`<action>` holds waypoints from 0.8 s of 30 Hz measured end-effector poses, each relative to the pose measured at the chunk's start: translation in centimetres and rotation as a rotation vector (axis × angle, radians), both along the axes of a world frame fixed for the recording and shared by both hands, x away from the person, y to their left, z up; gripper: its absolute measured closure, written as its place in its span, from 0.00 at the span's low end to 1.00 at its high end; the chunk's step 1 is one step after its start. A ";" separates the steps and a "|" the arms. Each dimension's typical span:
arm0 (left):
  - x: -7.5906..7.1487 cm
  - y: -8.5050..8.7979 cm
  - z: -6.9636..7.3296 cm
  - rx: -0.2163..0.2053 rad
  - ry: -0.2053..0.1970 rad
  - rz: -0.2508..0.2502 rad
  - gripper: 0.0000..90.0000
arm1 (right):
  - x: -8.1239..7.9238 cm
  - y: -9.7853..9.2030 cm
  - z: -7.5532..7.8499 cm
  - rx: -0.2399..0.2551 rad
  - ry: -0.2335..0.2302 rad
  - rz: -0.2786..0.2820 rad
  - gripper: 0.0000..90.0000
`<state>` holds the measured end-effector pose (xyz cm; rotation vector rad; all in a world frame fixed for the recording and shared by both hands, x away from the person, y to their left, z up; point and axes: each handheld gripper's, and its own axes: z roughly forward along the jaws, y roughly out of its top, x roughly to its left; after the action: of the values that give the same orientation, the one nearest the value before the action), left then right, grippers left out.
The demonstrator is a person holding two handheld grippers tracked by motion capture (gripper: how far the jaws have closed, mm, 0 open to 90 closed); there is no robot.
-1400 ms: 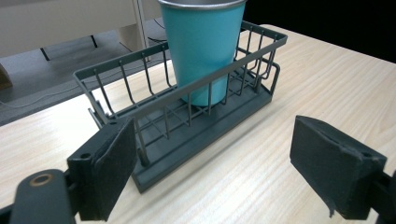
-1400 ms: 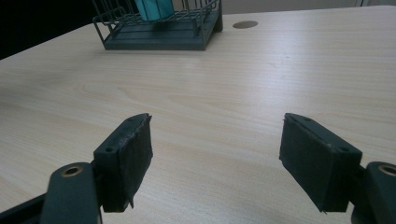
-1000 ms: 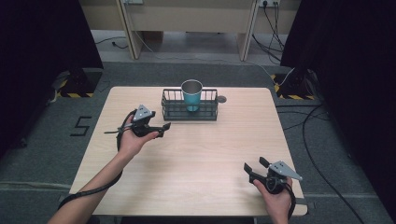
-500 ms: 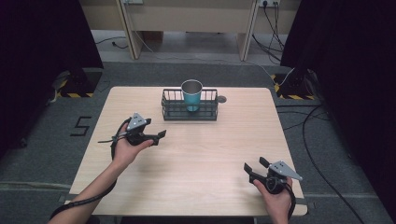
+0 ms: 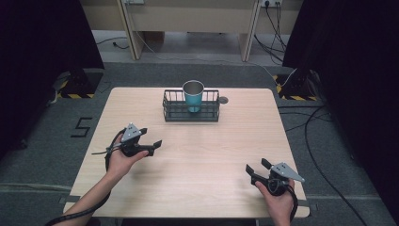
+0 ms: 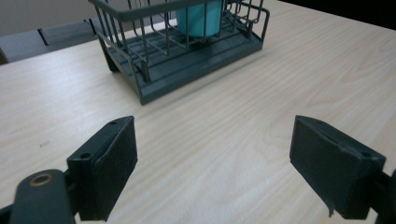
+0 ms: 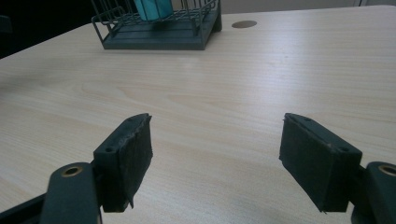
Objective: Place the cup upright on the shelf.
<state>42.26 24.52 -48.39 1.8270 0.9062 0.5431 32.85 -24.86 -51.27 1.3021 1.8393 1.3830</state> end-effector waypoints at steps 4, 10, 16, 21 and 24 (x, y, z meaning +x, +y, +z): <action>-0.6 0.3 -0.9 0.004 0.015 -0.002 0.16 | 0.0 0.0 0.0 -0.003 -0.002 0.000 0.29; -1.0 0.3 -1.8 0.002 0.032 -0.002 0.16 | 0.0 0.0 0.0 -0.003 -0.002 -0.001 0.29; -1.5 0.1 -2.4 0.004 0.022 -0.001 0.16 | 0.0 0.0 0.0 -0.005 0.000 0.004 0.29; -2.1 -0.2 -2.7 0.015 0.001 -0.012 0.16 | 0.0 0.0 0.0 -0.005 0.000 0.005 0.29; -2.2 -0.5 -2.6 0.010 -0.015 -0.019 0.17 | 0.1 0.1 0.0 -0.007 0.002 0.005 0.29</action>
<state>40.08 24.07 -50.98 1.8369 0.8771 0.5499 32.91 -24.80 -51.27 1.2971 1.8488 1.3776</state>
